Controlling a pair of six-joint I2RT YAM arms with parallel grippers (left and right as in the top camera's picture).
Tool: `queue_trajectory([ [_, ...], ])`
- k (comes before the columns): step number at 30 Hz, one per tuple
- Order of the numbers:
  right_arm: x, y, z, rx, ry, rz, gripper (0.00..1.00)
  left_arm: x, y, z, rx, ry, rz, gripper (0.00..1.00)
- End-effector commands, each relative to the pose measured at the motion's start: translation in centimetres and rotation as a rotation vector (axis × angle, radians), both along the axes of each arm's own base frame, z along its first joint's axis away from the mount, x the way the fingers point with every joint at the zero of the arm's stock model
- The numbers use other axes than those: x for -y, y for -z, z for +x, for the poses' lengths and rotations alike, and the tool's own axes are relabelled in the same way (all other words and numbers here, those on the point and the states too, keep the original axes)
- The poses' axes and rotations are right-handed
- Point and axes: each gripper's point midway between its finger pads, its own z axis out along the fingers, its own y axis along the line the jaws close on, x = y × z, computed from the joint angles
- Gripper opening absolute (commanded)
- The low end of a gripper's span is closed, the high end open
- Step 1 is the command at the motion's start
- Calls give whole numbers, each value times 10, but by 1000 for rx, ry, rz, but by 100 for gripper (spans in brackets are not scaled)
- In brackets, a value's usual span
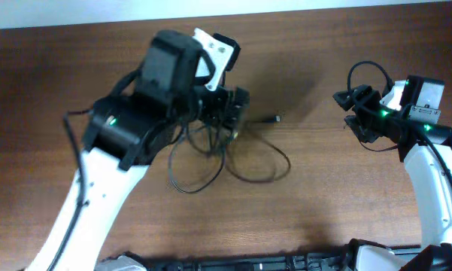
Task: Untangle cables
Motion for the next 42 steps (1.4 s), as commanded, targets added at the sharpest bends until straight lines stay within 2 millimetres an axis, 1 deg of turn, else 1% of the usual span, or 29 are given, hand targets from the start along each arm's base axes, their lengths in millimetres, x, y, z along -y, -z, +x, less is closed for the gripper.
queue_trajectory([
  [1,2,1,0,7,-10,-19,73,-4,20,19,-16,-39,78,99],
  [3,-1,-1,0,30,-53,-28,73,-8,25,25,-12,-64,106,99],
  [7,-2,-1,-1,39,-69,-39,73,-19,26,32,16,-122,157,99],
  [10,-2,-1,-1,40,-71,-38,73,-38,24,41,60,-206,229,99],
  [12,-9,-6,0,78,-130,-34,73,-53,21,48,95,-276,284,99],
  [15,-27,-19,-3,181,-282,-15,73,-70,19,54,107,-384,298,99],
  [16,-32,-22,-5,209,-320,-6,73,-76,19,57,100,-409,289,99],
  [18,-42,-28,-7,249,-379,12,73,-93,20,63,75,-483,264,99],
  [20,-55,-32,-10,279,-442,21,73,-106,22,65,47,-529,248,99],
  [23,-85,-33,-16,293,-540,25,73,-115,28,65,-2,-527,221,99],
  [26,-119,-34,-23,318,-652,22,73,-125,31,64,-18,-548,232,99],
  [28,-135,-34,-29,319,-702,22,73,-127,32,63,-28,-550,239,99],
  [29,-143,-29,-33,301,-720,9,73,-127,34,61,-37,-549,246,99],
  [31,-146,-22,-38,259,-727,-11,73,-129,37,57,-53,-547,258,99],
  [33,-145,-12,-44,202,-718,-29,73,-129,38,56,-59,-547,263,99],
  [37,-126,15,-59,36,-663,-114,73,-128,37,57,-56,-545,256,99],
  [39,-124,20,-66,5,-677,-123,73,-128,39,57,-59,-544,259,99],
  [42,-126,24,-75,-22,-706,-124,73,-127,43,59,-67,-543,265,99],
])
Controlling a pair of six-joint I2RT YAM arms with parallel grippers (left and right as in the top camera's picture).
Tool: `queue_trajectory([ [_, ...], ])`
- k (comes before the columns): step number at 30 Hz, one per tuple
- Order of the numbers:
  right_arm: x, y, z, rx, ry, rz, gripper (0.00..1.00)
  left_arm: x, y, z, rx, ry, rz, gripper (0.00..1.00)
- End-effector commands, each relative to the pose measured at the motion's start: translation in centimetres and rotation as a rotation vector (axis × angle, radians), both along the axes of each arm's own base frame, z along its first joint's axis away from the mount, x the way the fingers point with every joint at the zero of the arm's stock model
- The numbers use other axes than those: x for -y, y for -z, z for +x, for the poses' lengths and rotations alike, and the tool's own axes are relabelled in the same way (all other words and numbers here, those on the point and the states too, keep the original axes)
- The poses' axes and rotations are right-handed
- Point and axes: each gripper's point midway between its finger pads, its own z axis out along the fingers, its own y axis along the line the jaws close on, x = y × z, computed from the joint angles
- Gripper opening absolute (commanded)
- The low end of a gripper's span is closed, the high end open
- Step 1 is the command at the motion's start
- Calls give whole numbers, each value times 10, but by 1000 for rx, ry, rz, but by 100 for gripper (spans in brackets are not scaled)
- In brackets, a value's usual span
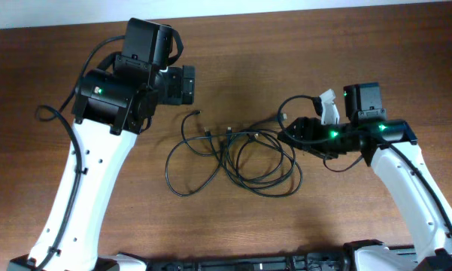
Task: Untangle cables
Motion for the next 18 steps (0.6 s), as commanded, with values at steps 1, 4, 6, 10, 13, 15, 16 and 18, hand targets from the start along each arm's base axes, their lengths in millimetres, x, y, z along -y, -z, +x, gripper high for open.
queue_trajectory([
  [1,-1,9,-8,-10,-38,-49,73,1,-1,4,1,-11,-17,99],
  [4,-13,9,-15,-20,-78,-49,73,2,6,8,-12,-35,-30,99],
  [6,-20,15,-20,-51,-82,-70,73,4,6,11,-5,-42,-38,99],
  [10,-27,40,-25,-148,-61,-153,73,5,2,16,21,-61,-63,99],
  [13,-38,55,-31,-213,-76,-163,72,3,2,17,24,-68,-53,99],
  [15,-46,66,-32,-256,-75,-167,72,2,1,17,26,-72,-49,99],
  [16,-50,69,-32,-259,-84,-168,72,2,1,17,26,-72,-49,99],
  [18,-59,75,-31,-253,-106,-169,68,2,1,17,26,-72,-49,99],
])
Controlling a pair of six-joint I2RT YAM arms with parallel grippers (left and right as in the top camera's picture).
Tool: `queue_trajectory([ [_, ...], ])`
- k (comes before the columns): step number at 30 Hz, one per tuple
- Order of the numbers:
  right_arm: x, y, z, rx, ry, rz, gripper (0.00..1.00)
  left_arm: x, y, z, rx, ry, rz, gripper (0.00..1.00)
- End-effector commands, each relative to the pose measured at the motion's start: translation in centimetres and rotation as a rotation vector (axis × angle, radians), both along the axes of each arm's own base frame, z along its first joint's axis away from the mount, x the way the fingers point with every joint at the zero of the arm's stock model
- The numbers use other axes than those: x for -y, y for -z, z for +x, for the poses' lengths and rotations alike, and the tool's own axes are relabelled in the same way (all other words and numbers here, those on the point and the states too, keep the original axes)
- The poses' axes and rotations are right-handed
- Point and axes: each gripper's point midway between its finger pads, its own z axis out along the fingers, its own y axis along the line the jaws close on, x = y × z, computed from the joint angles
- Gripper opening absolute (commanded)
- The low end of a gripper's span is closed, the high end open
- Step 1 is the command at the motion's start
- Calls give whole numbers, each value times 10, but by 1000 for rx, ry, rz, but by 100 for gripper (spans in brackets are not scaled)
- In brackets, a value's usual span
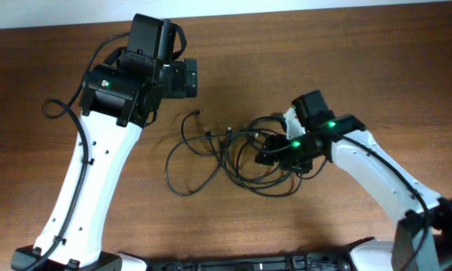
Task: Untangle cables
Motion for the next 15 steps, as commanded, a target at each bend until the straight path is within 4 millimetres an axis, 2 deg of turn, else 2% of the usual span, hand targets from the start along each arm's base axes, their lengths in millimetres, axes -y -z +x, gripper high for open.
queue_trajectory([
  [1,-13,11,3,9,-20,-9,62,-3,-5,3,15,-22,-9,99],
  [2,-17,11,6,27,-26,0,49,-3,-5,3,15,-22,-9,99],
  [4,-26,6,19,93,-35,35,14,-3,-5,3,15,-22,-9,99],
  [5,-28,4,24,119,-35,45,4,-4,-5,3,15,-25,-9,99],
  [8,-32,-2,39,202,-46,58,4,-4,-5,3,14,-27,-11,99],
  [9,-36,-11,47,259,-71,77,4,-4,-5,3,15,-27,-11,99],
  [12,-46,-69,73,455,-121,120,4,-4,-5,3,14,-26,-12,99],
  [13,-49,-105,87,550,-112,133,4,-4,-5,3,13,-27,-16,99],
  [14,-49,-125,93,600,-105,139,4,-3,-4,2,10,-33,-27,99],
  [15,-50,-156,101,674,-96,152,4,0,-4,1,4,-37,-54,99],
])
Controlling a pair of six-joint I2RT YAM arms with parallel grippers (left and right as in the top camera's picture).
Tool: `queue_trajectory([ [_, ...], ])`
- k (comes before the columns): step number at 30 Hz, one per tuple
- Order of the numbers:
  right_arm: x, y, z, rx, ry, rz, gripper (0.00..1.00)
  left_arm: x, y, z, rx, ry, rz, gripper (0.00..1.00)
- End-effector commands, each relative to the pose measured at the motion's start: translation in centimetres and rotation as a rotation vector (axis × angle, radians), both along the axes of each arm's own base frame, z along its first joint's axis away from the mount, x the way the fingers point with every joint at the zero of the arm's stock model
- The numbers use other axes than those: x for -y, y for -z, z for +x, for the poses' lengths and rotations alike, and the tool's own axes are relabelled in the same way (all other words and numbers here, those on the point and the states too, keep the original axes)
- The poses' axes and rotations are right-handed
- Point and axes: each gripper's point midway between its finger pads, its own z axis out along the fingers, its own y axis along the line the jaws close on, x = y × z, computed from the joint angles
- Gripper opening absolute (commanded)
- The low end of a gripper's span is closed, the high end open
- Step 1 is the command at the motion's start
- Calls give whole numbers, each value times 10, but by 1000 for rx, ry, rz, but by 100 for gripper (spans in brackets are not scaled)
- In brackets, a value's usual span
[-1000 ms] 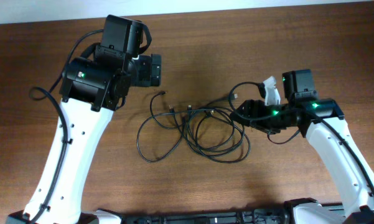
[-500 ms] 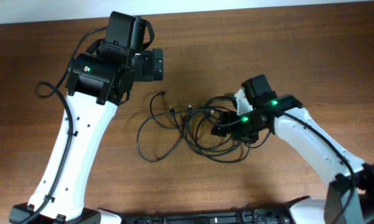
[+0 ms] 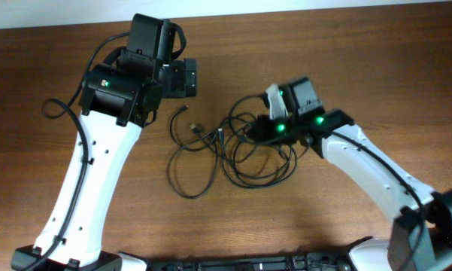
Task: Untangle cables
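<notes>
A tangle of thin black cables lies in loops on the middle of the wooden table. One loose plug end points up and left. My right gripper is down in the upper right of the tangle and looks shut on a strand, with loops bunched around its fingers. Beyond the tangle's upper left, my left gripper hangs clear of the cables, apparently open and holding nothing.
The left arm's white link slants across the table's left side. The right arm's white link crosses the right side. A dark strip runs along the near edge.
My right gripper has moved up and left, from the tangle's lower right to its upper right. The loops shifted left with it, and the loose plug end slid left. The left arm stayed put.
First my left gripper was down on the bunched cables while the right gripper stood far right. Then the left had let go and drawn back up-left, the cables lay spread, and the right reached their right edge. It then sat inside the loops, and now has them dragged up-left.
</notes>
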Motion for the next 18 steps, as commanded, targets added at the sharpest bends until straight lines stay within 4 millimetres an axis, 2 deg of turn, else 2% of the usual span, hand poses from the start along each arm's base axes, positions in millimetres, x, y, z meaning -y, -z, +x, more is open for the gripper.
queue_trajectory([
  [1,-7,-119,29,322,1,70,4,7,-3,0,-6,-19,-82,99],
  [2,-7,-148,34,382,10,86,4,12,-3,-1,-13,-1,-106,99],
  [4,-6,-191,37,462,21,110,4,16,-2,-2,-19,12,-121,99],
  [8,2,-255,37,571,60,124,4,16,-2,-2,-21,13,-122,99],
  [9,10,-274,37,603,101,103,4,16,-2,-2,-21,13,-122,99],
  [14,39,-328,25,672,193,72,4,17,-2,-2,-24,-22,-156,99],
  [18,64,-345,25,689,246,69,4,37,-3,-6,-50,51,-248,99],
])
